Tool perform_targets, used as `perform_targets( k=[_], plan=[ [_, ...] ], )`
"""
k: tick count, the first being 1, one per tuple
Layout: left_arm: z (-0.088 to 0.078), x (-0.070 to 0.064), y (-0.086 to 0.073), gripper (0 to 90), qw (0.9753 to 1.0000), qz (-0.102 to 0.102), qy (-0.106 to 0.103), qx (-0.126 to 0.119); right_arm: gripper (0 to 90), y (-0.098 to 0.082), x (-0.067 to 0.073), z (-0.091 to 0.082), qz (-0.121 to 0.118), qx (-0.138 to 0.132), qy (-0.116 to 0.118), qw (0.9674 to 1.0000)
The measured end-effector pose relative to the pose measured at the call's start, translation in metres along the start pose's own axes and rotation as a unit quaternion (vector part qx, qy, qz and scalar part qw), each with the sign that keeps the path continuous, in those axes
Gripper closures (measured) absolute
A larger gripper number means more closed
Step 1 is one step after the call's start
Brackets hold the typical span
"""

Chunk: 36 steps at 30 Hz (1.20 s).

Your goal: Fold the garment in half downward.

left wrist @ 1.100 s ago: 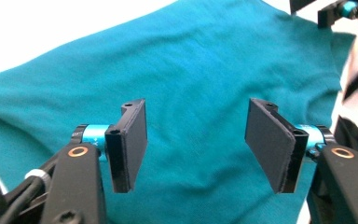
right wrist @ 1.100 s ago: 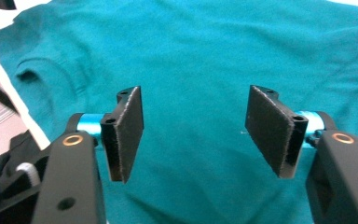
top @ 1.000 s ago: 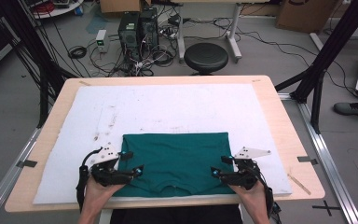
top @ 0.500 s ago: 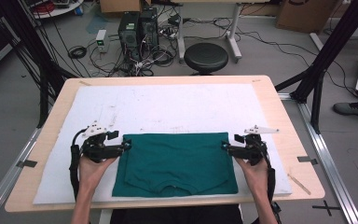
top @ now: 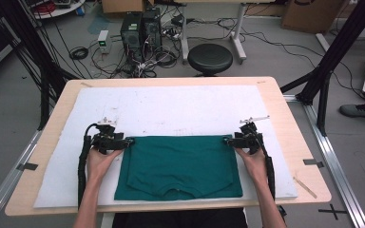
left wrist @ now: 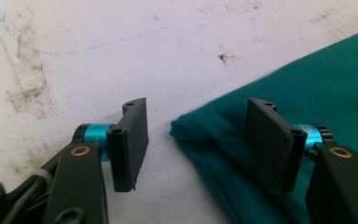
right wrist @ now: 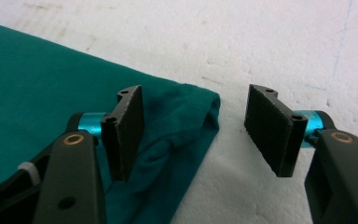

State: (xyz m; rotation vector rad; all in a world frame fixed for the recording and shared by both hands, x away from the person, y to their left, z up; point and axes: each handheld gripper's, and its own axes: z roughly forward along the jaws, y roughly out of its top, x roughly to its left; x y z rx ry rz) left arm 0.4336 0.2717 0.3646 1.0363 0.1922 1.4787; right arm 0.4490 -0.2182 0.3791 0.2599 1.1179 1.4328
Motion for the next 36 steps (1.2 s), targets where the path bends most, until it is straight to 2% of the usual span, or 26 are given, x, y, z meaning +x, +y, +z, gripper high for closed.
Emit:
perform_targets(
  k=[1,2,3,4,5,6,7,15,17,18,20,23,25,26,27,28,29,30,33,35,36],
  plan=[
    [0.0,0.0,0.0,43.7,1.0,0.0,0.0,0.0,41.3,0.0,0.001,0.0,-0.005,-0.002,-0.007,1.0],
    [-0.001,-0.001,0.0,50.8,0.9999,0.007,-0.014,0.002,50.6,0.0,0.003,-0.001,-0.008,-0.003,-0.012,0.9999],
    [0.0,-0.003,-0.001,59.7,0.9997,0.012,-0.021,0.004,63.6,0.0,0.003,-0.001,-0.01,-0.003,0.008,0.9999],
    [0.0,-0.005,-0.001,62.5,0.9997,0.021,-0.012,0.005,67.3,0.0,0.003,-0.001,-0.013,-0.003,0.023,0.9996],
    [0.001,-0.006,0.0,68.5,0.9994,0.028,-0.018,0.006,74.2,0.0,0.005,-0.001,-0.021,-0.001,0.017,0.9996],
    [0.002,-0.008,0.001,74.7,0.9994,0.025,-0.023,0.002,76.8,0.0,0.006,0.0,-0.031,-0.004,0.016,0.9994],
    [0.003,-0.009,0.001,76.2,0.9994,0.029,-0.018,0.001,78.6,0.001,0.006,0.0,-0.032,-0.004,0.013,0.9994],
    [0.011,-0.011,0.007,79.0,0.9996,0.005,-0.005,-0.027,79.9,0.007,-0.007,0.004,-0.009,-0.024,-0.004,0.9997],
    [0.015,-0.013,0.012,79.0,0.9997,0.005,0.003,-0.024,79.9,0.008,-0.008,0.004,-0.009,-0.027,-0.009,0.9995],
    [0.02,-0.017,0.018,79.0,0.9995,0.015,0.016,-0.022,79.9,0.012,-0.009,0.006,-0.014,-0.028,-0.025,0.9992],
    [0.024,-0.019,0.02,79.0,0.9994,0.02,0.023,-0.017,79.8,0.015,-0.01,0.007,-0.019,-0.025,-0.033,0.999],
    [0.028,-0.018,0.02,78.8,0.9993,0.021,0.026,-0.015,79.7,0.016,-0.012,0.008,-0.018,-0.023,-0.035,0.999],
    [0.028,-0.015,0.02,78.3,0.9996,0.014,0.019,-0.018,79.6,0.017,-0.013,0.009,-0.017,-0.025,-0.036,0.9989],
    [0.029,-0.015,0.019,78.3,0.9996,0.015,0.017,-0.018,79.0,0.017,-0.012,0.01,-0.019,-0.023,-0.038,0.9988],
    [0.028,-0.015,0.019,73.6,0.9993,0.023,0.023,-0.017,73.9,0.016,-0.01,0.01,-0.025,-0.024,-0.045,0.9984],
    [0.028,-0.015,0.019,68.0,0.9993,0.023,0.023,-0.017,73.9,0.016,-0.01,0.01,-0.025,-0.024,-0.045,0.9984],
    [0.026,-0.015,0.019,68.0,0.9991,0.028,0.026,-0.017,67.2,0.016,-0.009,0.01,-0.026,-0.026,-0.048,0.9982],
    [0.02,-0.016,0.02,53.3,0.9991,0.028,0.017,-0.027,52.5,0.016,-0.009,0.005,-0.015,-0.037,-0.049,0.998],
    [0.005,-0.019,0.021,41.8,0.998,0.028,0.007,-0.056,37.2,0.013,-0.007,-0.008,-0.002,-0.068,-0.05,0.9964],
    [-0.009,-0.023,0.021,35.9,0.9967,0.035,0.008,-0.073,29.1,0.01,-0.004,-0.018,-0.007,-0.091,-0.043,0.9949],
    [-0.013,-0.024,0.02,32.9,0.9961,0.036,0.012,-0.079,25.6,0.008,-0.001,-0.024,-0.012,-0.096,-0.047,0.9942]
  ],
)
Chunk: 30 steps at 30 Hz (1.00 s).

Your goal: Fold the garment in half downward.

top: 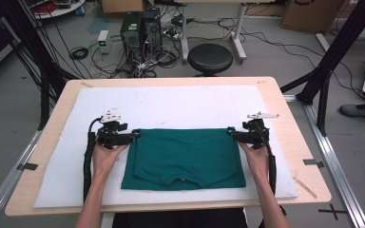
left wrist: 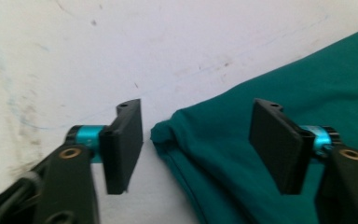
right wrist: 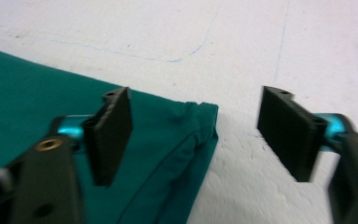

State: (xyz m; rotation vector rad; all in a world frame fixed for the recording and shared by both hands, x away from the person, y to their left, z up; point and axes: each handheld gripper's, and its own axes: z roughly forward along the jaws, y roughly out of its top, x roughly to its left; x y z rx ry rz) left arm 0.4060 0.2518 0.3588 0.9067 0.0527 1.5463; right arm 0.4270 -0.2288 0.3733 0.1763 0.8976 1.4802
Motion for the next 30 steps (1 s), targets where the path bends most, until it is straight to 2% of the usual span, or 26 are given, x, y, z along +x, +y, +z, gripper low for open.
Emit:
perform_targets(
  k=[1,3,6,7,9,12,14,16,18,24,26,30],
  plan=[
    [-0.007,-0.001,-0.001,30.9,1.0,0.002,0.001,-0.007,24.4,-0.001,0.001,-0.004,-0.005,-0.003,-0.003,1.0],
    [-0.02,-0.003,-0.004,30.0,0.9996,-0.005,-0.012,-0.025,23.9,-0.007,0.004,-0.016,-0.013,-0.021,0.001,0.9997],
    [-0.03,-0.005,-0.01,28.7,0.9994,-0.002,-0.011,-0.034,23.9,-0.014,0.006,-0.025,-0.017,-0.03,0.003,0.9994],
    [-0.036,-0.006,-0.014,28.7,0.9994,-0.002,-0.008,-0.033,23.6,-0.022,0.005,-0.032,-0.014,-0.037,0.007,0.9992],
    [-0.042,-0.006,-0.019,28.2,0.9993,-0.007,-0.009,-0.035,22.2,-0.029,0.003,-0.037,-0.001,-0.039,0.015,0.9991],
    [-0.051,-0.009,-0.027,27.8,0.9993,-0.007,-0.014,-0.035,22.2,-0.039,0.001,-0.044,0.009,-0.042,0.015,0.9989],
    [-0.057,-0.012,-0.033,27.7,0.9993,0.003,-0.015,-0.034,22.2,-0.044,0.001,-0.049,0.011,-0.043,0.019,0.9988],
    [-0.059,-0.014,-0.035,27.7,0.9992,0.007,-0.016,-0.035,22.2,-0.048,0.003,-0.055,0.005,-0.046,0.016,0.9988],
    [-0.07,-0.02,-0.043,27.7,0.9989,0.018,-0.02,-0.039,22.2,-0.052,0.007,-0.063,-0.003,-0.054,0.013,0.9985],
    [-0.089,-0.029,-0.055,27.7,0.9982,0.026,-0.025,-0.048,23.5,-0.061,0.019,-0.076,-0.034,-0.06,0.015,0.9975],
    [-0.091,-0.031,-0.059,27.7,0.9979,0.027,-0.038,-0.046,23.5,-0.063,0.021,-0.078,-0.04,-0.061,0.019,0.9972],
    [-0.094,-0.04,-0.067,27.7,0.9972,0.04,-0.045,-0.044,23.2,-0.066,0.022,-0.079,-0.037,-0.063,0.023,0.9971]
  ],
)
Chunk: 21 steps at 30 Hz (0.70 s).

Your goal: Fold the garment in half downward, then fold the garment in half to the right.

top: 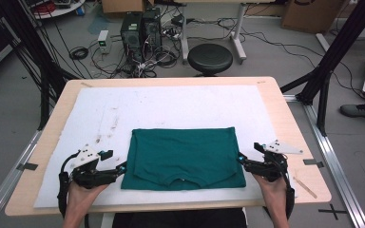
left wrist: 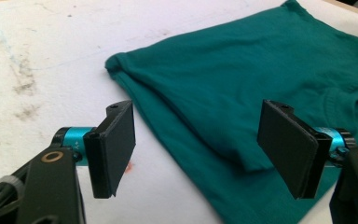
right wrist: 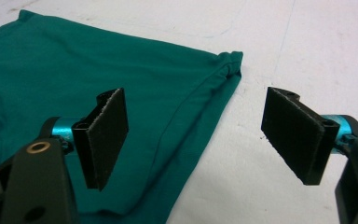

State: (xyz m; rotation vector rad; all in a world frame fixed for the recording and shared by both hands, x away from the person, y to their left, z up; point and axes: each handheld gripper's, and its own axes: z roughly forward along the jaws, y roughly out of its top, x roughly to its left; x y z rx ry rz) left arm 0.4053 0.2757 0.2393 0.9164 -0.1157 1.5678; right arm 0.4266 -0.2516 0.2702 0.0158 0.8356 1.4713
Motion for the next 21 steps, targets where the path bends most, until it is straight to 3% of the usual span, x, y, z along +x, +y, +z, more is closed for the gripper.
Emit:
perform_targets(
  k=[7,8,11,16,21],
  plan=[
    [-0.0025,-0.0086,-0.0009,27.7,0.9997,0.022,0.014,-0.001,23.0,-0.0021,0.0024,-0.0014,0.0,0.004,0.002,1.0],
    [-0.004,-0.0083,-0.0022,27.7,0.9995,0.019,0.024,0.002,23.1,-0.0031,0.0024,-0.0007,0.001,0.004,0.002,1.0],
    [-0.0074,-0.007,-0.005,27.4,0.9996,0.008,0.028,-0.002,23.0,-0.0043,0.002,0.0016,0.002,0.007,0.002,1.0],
    [-0.0098,-0.0035,-0.0071,25.7,0.9997,-0.008,0.021,-0.003,23.1,-0.004,0.0043,0.0042,-0.001,0.011,0.008,0.9999],
    [-0.0103,-0.0082,-0.0067,25.7,0.9995,-0.005,0.029,-0.004,23.1,-0.0015,0.0083,0.0034,-0.007,0.006,0.008,0.9999]
  ],
)
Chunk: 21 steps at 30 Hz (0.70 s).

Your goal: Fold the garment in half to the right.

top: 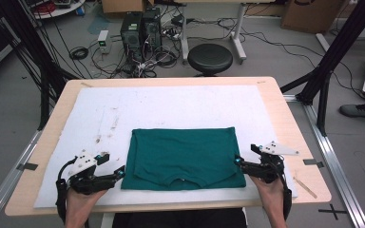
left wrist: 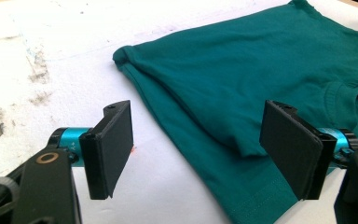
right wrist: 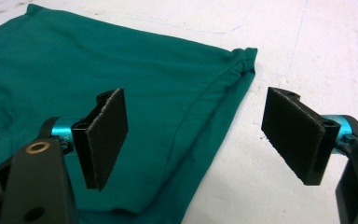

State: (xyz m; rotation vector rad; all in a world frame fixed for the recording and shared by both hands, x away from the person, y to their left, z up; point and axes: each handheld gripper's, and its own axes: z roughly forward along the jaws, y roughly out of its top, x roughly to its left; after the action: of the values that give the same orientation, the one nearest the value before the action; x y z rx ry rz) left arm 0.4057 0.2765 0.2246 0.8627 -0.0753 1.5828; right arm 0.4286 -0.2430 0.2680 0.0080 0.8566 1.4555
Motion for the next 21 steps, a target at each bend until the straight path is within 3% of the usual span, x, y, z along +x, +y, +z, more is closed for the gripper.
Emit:
perform_targets(
  k=[14,18,21],
  plan=[
    [0.009,-0.016,-0.002,25.8,0.9999,-0.014,-0.004,0.001,23.5,0.005,0.005,-0.005,-0.003,-0.009,0.002,1.0],
    [0.021,-0.028,-0.007,26.2,0.9994,-0.027,0.015,0.017,23.8,0.01,0.011,-0.001,-0.013,-0.003,0.01,0.9999],
    [0.031,-0.033,-0.008,27.2,0.9976,-0.033,0.048,0.038,23.9,0.014,0.015,0.004,-0.017,-0.001,0.015,0.9997]
  ],
)
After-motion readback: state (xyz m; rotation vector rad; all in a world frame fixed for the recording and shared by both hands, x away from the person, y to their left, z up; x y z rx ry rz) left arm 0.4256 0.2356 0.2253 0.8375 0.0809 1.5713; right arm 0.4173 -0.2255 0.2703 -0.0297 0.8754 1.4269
